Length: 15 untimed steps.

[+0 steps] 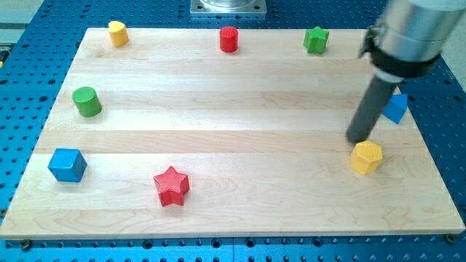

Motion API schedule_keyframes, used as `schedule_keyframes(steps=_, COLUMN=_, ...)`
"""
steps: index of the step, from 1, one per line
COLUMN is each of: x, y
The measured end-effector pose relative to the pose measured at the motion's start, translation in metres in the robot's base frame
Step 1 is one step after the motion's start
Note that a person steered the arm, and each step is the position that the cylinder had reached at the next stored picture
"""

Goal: Adjust the blue blocks in a diagonal line

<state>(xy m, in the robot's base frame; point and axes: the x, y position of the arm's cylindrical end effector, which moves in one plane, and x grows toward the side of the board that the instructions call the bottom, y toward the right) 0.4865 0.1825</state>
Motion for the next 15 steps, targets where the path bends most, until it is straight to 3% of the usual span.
schedule_keyframes(steps=1, x=0.071, y=0.024)
schedule_keyframes(steps=2, x=0.046, y=-0.011)
schedule_keyframes(steps=3, x=-0.016, y=-0.142)
schedule_keyframes(steps=4, x=-0.031, y=-0.275)
schedule_keyframes(steps=5, x=0.055, y=-0.314)
schedule_keyframes(steps=6, x=0.079, y=-0.286)
schedule_keyframes(steps=7, x=0.08, y=-0.2)
schedule_keyframes(steps=8, x=0.073, y=-0.28)
schedule_keyframes(steps=9, x=0.03, y=-0.349)
schedule_keyframes(steps=10, x=0.009, y=-0.385)
schedule_keyframes(steps=11, x=0.053, y=-0.394)
schedule_keyframes(steps=12, x=0.065, y=-0.385)
schedule_keyframes(steps=15, x=0.04, y=-0.023)
